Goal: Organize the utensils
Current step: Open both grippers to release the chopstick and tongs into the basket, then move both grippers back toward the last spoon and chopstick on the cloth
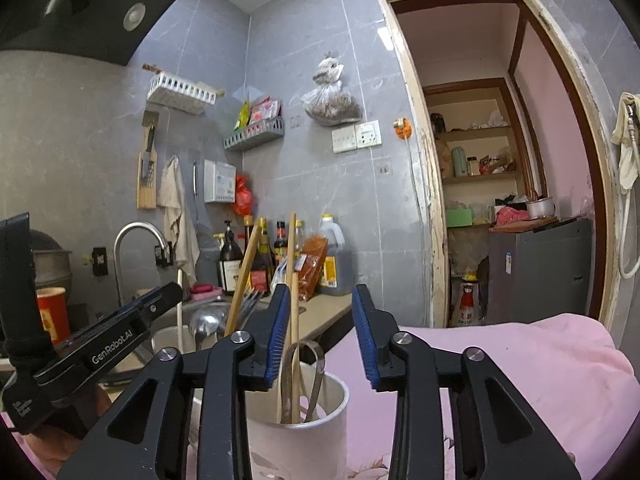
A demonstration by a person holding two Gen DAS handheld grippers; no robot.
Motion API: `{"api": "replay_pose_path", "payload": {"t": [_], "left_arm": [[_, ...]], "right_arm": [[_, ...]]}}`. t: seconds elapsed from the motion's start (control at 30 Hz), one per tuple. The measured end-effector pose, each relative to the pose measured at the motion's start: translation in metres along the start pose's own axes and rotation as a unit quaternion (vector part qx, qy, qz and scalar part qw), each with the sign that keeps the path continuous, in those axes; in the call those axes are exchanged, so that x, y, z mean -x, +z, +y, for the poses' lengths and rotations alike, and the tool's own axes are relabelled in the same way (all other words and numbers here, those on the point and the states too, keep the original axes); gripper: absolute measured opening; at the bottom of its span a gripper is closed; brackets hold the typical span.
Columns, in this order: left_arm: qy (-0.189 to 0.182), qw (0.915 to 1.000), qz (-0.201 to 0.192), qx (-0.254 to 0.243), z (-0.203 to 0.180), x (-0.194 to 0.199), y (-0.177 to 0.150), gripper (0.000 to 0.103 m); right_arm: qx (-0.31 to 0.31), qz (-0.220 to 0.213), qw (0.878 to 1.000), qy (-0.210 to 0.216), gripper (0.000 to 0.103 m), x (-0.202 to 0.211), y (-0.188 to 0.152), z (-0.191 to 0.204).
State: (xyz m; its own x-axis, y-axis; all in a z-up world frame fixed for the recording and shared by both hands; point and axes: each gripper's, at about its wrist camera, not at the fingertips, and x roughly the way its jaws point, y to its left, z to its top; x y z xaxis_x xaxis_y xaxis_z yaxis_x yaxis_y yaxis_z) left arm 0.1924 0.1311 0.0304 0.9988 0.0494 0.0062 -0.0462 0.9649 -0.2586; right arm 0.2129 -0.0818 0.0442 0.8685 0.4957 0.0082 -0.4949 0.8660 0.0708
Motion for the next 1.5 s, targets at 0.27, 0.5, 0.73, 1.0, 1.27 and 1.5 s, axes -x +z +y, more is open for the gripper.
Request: {"api": "replay_pose_path", "payload": {"t": [0.27, 0.5, 0.73, 1.0, 1.27, 1.5], "left_arm": [[-0.028, 0.9995, -0.006, 0.009, -0.007, 0.010, 0.010, 0.048], [-0.064, 0.9979, 0.001, -0.009, -0.027, 0.015, 0.011, 0.077], [-0.121, 0.9922, 0.010, -0.031, -0.062, 0.033, 0.009, 0.094], [-0.188, 0.9791, 0.052, -0.059, -0.104, 0.044, 0.001, 0.098], [-0.222, 0.9605, 0.162, -0.046, -0.132, 0.027, -0.016, 0.099], [-0.218, 0.9424, 0.246, -0.060, -0.157, 0.013, -0.037, 0.099]], "right_arm": [[-0.005, -0.025, 0.999, -0.028, 0.051, 0.014, 0.013, -0.014], [-0.011, -0.034, 0.997, -0.075, 0.074, 0.039, 0.026, -0.045], [0.010, -0.043, 0.992, -0.119, 0.093, 0.073, 0.044, -0.068], [0.040, -0.045, 0.986, -0.156, 0.103, 0.120, 0.056, -0.088], [0.059, -0.004, 0.983, -0.172, 0.103, 0.147, 0.056, -0.100], [0.049, 0.065, 0.982, -0.172, 0.103, 0.151, 0.038, -0.121]]}}
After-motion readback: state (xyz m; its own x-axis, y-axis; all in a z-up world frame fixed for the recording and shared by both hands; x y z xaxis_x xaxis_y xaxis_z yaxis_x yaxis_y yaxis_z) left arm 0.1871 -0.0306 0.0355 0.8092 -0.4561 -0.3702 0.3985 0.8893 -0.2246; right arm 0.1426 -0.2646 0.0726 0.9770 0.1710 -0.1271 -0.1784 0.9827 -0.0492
